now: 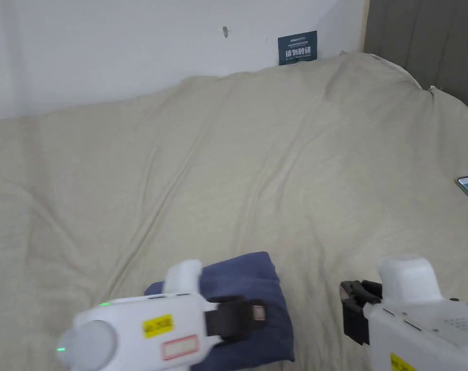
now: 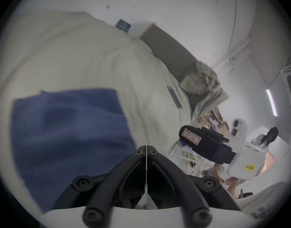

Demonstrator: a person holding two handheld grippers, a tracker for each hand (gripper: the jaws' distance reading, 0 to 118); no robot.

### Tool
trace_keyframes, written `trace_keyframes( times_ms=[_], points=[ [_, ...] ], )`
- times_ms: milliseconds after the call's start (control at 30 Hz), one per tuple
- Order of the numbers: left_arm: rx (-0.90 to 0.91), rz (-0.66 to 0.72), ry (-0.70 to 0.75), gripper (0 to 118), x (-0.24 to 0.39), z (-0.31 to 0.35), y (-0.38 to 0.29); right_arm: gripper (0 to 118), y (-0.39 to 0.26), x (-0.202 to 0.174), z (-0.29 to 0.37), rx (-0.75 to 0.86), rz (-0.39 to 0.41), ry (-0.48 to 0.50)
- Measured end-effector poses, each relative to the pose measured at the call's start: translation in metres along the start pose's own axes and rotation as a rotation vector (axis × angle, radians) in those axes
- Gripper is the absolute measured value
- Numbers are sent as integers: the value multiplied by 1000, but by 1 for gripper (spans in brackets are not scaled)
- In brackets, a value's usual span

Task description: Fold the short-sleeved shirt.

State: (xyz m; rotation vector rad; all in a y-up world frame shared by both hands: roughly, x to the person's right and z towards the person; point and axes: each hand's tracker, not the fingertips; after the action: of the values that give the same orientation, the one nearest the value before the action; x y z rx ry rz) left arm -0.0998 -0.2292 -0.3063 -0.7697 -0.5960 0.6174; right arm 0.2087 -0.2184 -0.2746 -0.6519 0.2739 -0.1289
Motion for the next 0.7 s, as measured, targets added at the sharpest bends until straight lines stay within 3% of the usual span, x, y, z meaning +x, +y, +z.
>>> trace_keyframes(
  times_ms=[133,200,333,400,433,467,500,533,567,600,667,700],
  points=[
    [154,38,230,1,-39,80,11,0,11,-35,-24,11,62,82],
    [261,173,221,1,-63,109,5,0,14,-59,-42,24,66,135],
    [355,279,214,1,-88,140,-15,0,6,-98,-85,13,20,167],
    [325,323,187,1,-99,142,-22,0,-7,-114,-106,5,68,141],
    [309,339,170,1,-102,140,-24,0,-16,-115,-117,-12,130,103],
    [262,333,139,6,-105,137,-24,0,-23,-116,-124,-41,142,70],
    [229,313,91,23,-109,131,-23,0,-31,-114,-128,-58,120,69],
    [228,317,52,23,-111,127,-24,0,-37,-108,-129,-40,104,89],
    [222,332,5,31,-114,121,-25,0,-44,-103,-130,-14,68,102],
    [200,344,-35,50,-127,117,-21,0,-46,-100,-127,23,45,114],
    [156,369,-81,116,-133,100,-16,0,-45,-102,-126,22,84,102],
    [91,346,-98,118,-136,104,-18,0,-46,-104,-125,29,135,88]
  ],
)
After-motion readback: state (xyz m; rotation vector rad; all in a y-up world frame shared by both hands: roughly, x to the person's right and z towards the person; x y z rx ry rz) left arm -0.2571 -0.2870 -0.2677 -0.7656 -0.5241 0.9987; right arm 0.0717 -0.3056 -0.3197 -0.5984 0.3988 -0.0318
